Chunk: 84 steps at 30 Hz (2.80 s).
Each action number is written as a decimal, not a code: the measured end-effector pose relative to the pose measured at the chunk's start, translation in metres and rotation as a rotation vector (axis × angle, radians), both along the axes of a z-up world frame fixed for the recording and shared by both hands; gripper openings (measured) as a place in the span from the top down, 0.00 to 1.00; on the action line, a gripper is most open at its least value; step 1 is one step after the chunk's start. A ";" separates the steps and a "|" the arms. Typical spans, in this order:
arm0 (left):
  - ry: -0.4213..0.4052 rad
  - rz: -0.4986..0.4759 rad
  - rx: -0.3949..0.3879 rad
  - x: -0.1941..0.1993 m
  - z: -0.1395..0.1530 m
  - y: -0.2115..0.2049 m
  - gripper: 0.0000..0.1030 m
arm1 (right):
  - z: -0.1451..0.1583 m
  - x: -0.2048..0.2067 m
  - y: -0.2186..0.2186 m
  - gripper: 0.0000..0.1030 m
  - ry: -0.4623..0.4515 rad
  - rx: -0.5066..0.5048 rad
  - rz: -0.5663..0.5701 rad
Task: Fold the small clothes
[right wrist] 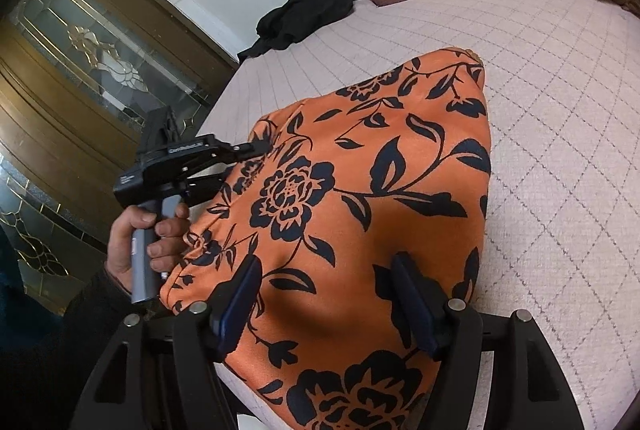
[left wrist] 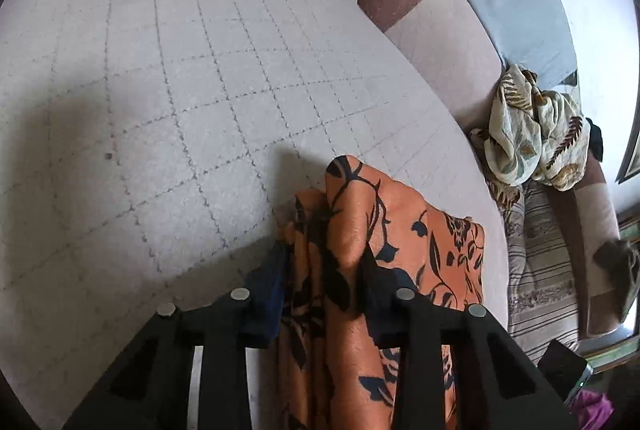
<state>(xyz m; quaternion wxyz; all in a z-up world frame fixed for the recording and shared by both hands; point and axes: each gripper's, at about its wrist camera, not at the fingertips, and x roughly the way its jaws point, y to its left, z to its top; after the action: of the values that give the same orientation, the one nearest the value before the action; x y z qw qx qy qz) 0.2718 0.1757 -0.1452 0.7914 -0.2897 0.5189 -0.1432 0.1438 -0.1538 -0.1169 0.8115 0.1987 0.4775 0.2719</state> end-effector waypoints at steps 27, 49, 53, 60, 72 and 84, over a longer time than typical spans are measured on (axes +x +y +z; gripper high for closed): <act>-0.210 -0.051 0.511 -0.133 0.082 -0.070 0.25 | 0.034 -0.018 -0.007 0.16 -0.017 0.016 -0.105; -0.054 -0.128 0.285 -0.090 0.013 -0.054 0.19 | -0.038 0.050 -0.033 0.17 0.232 0.178 -0.087; -0.034 -0.145 0.252 -0.085 0.015 -0.060 0.54 | -0.036 0.047 -0.022 0.52 0.220 0.128 -0.057; -0.079 -0.143 0.255 -0.086 0.037 -0.068 0.73 | -0.012 0.039 -0.040 0.65 0.178 0.160 -0.052; -0.260 -0.202 0.196 -0.029 0.098 -0.163 0.73 | 0.074 0.061 -0.146 0.66 -0.012 0.094 -0.104; -0.025 -0.198 0.172 0.024 0.004 -0.202 0.48 | -0.027 0.098 -0.211 0.40 0.204 -0.058 -0.213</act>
<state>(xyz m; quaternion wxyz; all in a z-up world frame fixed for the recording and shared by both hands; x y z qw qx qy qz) 0.2958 -0.0264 -0.1414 0.8016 -0.1663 0.5456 -0.1790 0.2421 -0.3645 -0.1440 0.7886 0.2512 0.5412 0.1488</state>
